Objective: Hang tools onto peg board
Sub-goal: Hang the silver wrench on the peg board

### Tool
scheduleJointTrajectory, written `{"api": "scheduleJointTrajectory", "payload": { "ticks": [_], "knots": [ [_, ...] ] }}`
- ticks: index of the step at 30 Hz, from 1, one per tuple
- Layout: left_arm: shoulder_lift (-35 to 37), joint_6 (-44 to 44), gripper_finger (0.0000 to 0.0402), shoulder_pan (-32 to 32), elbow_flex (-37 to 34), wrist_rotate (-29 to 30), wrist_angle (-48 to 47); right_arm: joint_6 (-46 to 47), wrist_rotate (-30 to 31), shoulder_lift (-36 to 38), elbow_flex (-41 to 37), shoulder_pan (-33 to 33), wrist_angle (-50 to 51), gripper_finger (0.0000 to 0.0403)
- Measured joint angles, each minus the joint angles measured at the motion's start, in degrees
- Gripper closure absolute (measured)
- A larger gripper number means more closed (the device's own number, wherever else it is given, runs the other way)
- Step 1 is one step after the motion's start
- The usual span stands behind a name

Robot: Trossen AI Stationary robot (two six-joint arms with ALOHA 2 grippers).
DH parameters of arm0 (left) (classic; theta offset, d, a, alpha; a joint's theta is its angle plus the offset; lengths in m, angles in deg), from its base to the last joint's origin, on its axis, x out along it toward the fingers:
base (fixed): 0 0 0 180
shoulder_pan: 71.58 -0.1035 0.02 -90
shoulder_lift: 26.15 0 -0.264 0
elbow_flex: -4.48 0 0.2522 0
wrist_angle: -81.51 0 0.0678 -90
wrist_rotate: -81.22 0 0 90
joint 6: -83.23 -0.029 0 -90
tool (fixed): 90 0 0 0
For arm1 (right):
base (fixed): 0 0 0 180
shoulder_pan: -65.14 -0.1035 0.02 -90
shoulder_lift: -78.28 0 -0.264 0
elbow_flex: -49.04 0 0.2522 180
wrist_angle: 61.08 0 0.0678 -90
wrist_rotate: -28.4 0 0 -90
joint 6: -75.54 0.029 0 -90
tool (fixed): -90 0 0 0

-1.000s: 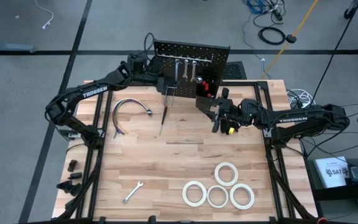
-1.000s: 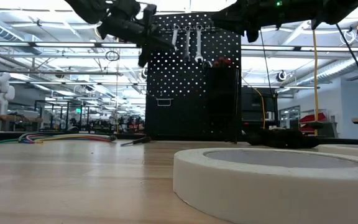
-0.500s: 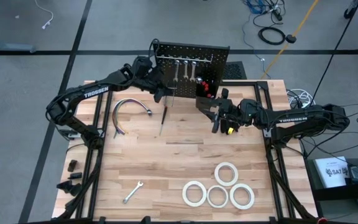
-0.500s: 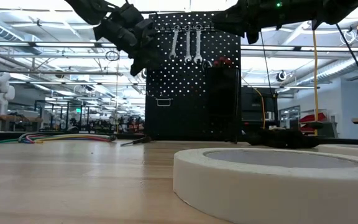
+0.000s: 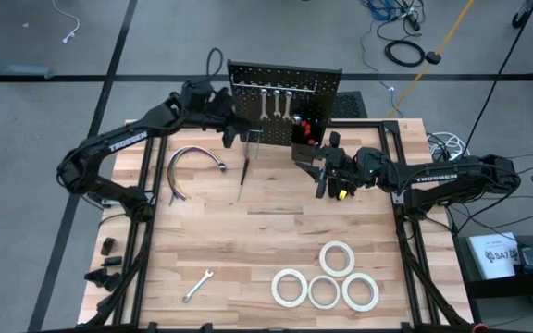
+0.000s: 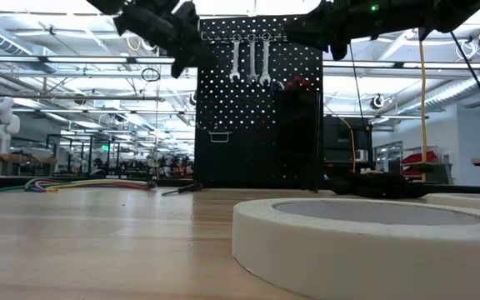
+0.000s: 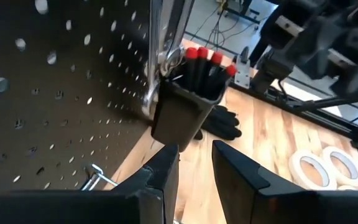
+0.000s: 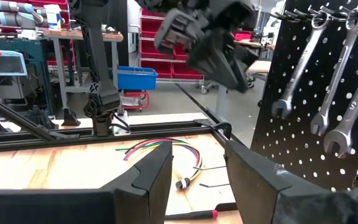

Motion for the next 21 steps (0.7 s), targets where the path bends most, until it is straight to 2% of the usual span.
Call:
{"api": "scheduleJointTrajectory", "payload": {
  "ticks": [3, 8, 10, 12, 14, 17, 21],
  "knots": [
    [2.5, -0.8, 0.0304, 0.0, 0.0, 0.0, -2.6, 0.0, 0.0, 0.0, 0.0, 0.0, 0.2, 0.0259],
    [7.1, -8.7, 0.0304, 0.1, 0.0, -0.6, -12.4, 1.2, -0.3, 0.0, 0.0, 0.0, 1.5, 0.0259],
    [9.2, -15.3, 0.0304, 0.7, 0.0, -3.9, -19.1, 3.0, -3.2, -0.5, 0.0, 0.0, 1.8, 0.0259],
    [11.7, -21.8, 0.0304, 2.2, -0.5, -9.0, -26.9, 5.1, -8.7, -1.8, 0.0, -0.4, 1.3, 0.0259],
    [14.1, -24.5, 0.0304, 4.5, -1.4, -12.3, -33.2, 6.8, -13.8, -4.0, 0.0, -1.6, -0.5, 0.0259],
    [18.5, -22.1, 0.0304, 10.4, -5.0, -11.9, -37.4, 7.9, -16.1, -8.7, 0.0, -4.6, -4.9, 0.0259],
    [25.3, -9.7, 0.0304, 22.0, -13.7, -8.3, -35.2, 7.0, -16.2, -17.3, 0.7, -8.9, -13.3, 0.0259]
  ]
}}
